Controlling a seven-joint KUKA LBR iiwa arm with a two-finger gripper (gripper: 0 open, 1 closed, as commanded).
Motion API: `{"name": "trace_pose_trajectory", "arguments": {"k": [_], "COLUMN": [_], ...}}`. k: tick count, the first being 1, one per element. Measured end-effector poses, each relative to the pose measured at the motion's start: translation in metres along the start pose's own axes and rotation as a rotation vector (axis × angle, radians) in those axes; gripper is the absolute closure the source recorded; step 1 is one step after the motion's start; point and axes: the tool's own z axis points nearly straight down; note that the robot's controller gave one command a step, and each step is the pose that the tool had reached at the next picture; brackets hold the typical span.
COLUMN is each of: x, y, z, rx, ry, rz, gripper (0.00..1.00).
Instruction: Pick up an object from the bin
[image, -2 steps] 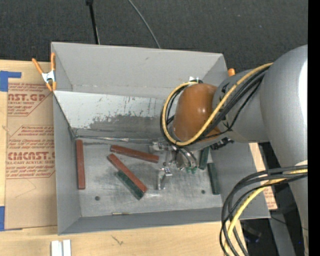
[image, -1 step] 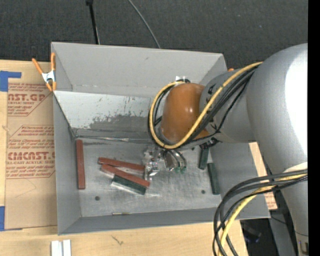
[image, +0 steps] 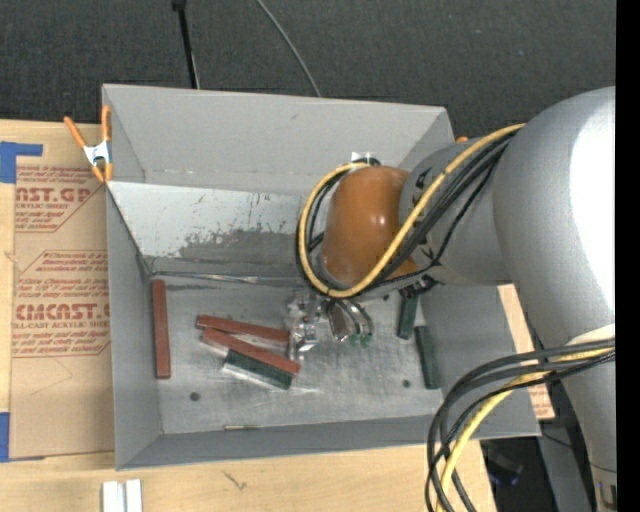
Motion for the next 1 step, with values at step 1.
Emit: {"name": "trace_pose_trajectory", "arguments": {"k": [1], "x": [-0.0035], "y": [0.0185], "z": [-0.0278], "rx": [0.002], "ry": [-0.001], "rz": [-0.062], "gripper": [1.00]}}
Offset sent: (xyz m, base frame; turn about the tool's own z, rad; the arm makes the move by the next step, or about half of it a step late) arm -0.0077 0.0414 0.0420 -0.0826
